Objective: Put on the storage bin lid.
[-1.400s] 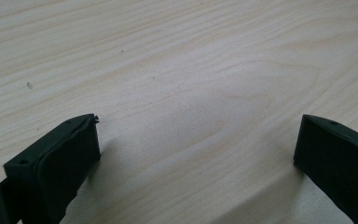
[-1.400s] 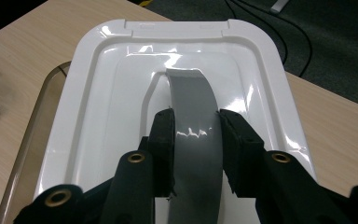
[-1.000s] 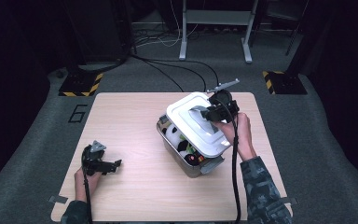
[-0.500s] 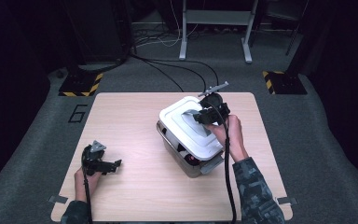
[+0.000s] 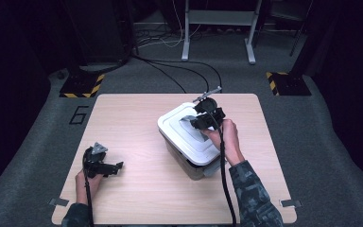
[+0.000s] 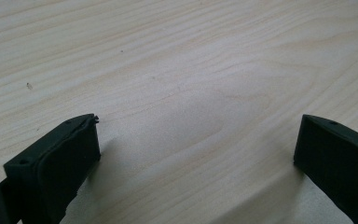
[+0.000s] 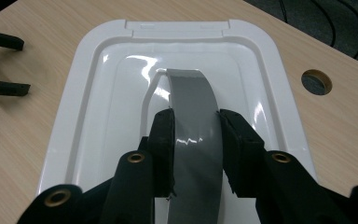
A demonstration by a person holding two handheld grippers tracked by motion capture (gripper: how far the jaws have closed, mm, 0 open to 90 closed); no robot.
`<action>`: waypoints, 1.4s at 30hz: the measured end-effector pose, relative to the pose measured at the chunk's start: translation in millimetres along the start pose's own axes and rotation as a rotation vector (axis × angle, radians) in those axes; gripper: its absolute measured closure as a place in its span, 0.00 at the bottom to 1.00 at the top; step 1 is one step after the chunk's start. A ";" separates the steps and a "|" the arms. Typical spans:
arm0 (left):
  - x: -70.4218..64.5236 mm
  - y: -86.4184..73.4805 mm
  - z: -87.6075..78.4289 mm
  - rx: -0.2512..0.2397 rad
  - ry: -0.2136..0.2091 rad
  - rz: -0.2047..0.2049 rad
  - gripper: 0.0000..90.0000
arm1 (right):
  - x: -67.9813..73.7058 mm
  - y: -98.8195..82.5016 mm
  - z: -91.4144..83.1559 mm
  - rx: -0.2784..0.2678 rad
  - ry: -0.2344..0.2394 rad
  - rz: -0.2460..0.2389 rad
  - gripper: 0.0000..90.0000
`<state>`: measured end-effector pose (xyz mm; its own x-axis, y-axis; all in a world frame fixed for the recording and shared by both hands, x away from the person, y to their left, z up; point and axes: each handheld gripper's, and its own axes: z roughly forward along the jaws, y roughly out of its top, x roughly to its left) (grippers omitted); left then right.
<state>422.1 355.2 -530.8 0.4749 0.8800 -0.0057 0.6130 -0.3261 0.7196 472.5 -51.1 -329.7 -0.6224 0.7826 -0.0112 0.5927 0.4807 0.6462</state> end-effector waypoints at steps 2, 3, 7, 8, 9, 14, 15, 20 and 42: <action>0.1 0.1 -0.2 0.002 -0.002 0.000 0.00 | 0.5 0.1 2.0 0.011 0.001 -0.006 0.74; 0.1 0.1 -0.2 0.002 -0.002 0.000 0.00 | 2.2 0.4 3.9 0.012 -0.007 -0.002 0.74; 0.0 0.0 0.1 -0.001 -0.001 0.000 0.00 | 5.1 1.7 7.5 0.024 -0.020 -0.020 0.73; 0.0 0.0 0.1 -0.001 -0.001 0.000 0.00 | 6.5 2.3 8.3 0.029 -0.025 -0.023 0.73; 0.1 0.1 -0.2 0.002 -0.002 0.001 0.00 | 7.8 2.8 9.7 0.026 -0.035 -0.028 0.73; 0.1 0.1 -0.2 0.002 -0.002 0.000 0.00 | 8.2 4.7 12.8 0.026 -0.048 -0.050 0.73; 0.1 0.1 -0.2 0.002 -0.002 0.000 0.00 | 8.2 4.8 12.8 0.028 -0.049 -0.050 0.73; 0.1 0.0 0.0 0.000 -0.002 0.000 0.00 | 8.2 4.7 11.6 0.034 -0.052 -0.034 0.66; 0.3 0.3 0.0 0.003 -0.003 0.004 0.00 | -23.8 -24.4 -32.0 -0.102 -0.014 0.052 0.01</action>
<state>422.5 355.4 -530.6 0.4796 0.8775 -0.0049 0.6128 -0.3309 0.7176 456.5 -94.1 -320.8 -0.5847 0.8112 0.0136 0.5685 0.3977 0.7202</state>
